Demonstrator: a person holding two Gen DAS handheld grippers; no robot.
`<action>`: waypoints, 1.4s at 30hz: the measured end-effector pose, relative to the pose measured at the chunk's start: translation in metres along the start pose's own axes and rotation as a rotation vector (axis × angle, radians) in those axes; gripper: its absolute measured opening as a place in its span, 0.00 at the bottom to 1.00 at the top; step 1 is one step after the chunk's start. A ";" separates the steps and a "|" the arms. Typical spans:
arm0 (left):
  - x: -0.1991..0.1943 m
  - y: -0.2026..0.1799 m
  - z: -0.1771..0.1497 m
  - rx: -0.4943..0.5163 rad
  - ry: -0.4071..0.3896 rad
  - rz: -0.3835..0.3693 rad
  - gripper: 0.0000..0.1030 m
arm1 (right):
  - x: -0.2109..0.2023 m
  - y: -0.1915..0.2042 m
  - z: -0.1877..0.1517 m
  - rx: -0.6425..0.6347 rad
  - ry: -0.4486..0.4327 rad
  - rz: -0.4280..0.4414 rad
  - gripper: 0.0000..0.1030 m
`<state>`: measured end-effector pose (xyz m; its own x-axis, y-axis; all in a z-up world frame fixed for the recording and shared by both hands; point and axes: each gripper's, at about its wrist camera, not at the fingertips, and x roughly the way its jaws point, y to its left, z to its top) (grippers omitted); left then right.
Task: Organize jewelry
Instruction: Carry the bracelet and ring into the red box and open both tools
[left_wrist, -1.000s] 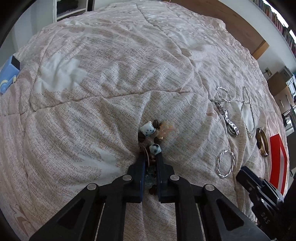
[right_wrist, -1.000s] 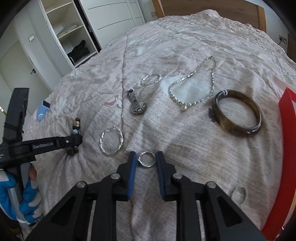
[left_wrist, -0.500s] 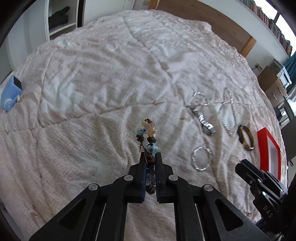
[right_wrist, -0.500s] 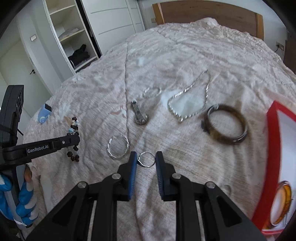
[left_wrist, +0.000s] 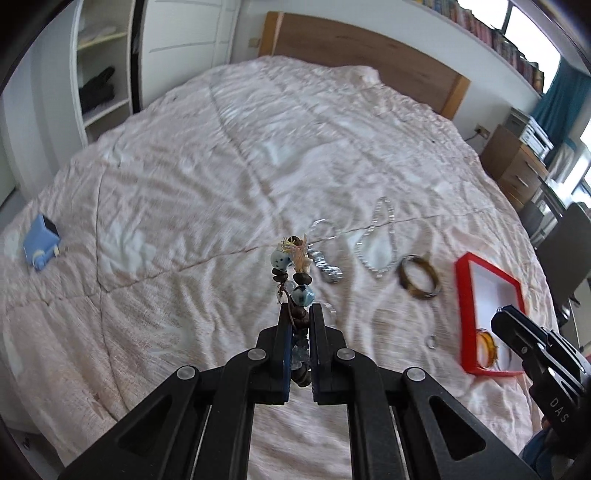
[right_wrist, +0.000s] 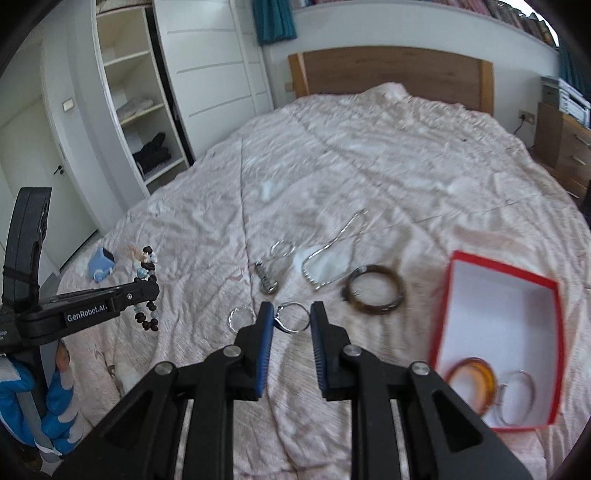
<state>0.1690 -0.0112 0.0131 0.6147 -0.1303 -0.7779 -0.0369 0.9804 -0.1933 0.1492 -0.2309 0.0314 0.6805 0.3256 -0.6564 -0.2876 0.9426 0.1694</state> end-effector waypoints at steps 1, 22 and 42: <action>-0.005 -0.007 0.000 0.016 -0.006 -0.001 0.07 | -0.008 -0.002 0.000 0.003 -0.011 -0.010 0.18; 0.007 -0.181 0.005 0.316 -0.031 -0.094 0.08 | -0.083 -0.134 -0.010 0.171 -0.108 -0.216 0.18; 0.170 -0.304 -0.013 0.485 0.153 -0.166 0.08 | 0.029 -0.268 -0.048 0.226 0.129 -0.265 0.19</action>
<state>0.2742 -0.3336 -0.0684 0.4580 -0.2743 -0.8456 0.4416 0.8958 -0.0514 0.2137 -0.4779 -0.0686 0.6168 0.0700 -0.7840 0.0531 0.9901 0.1302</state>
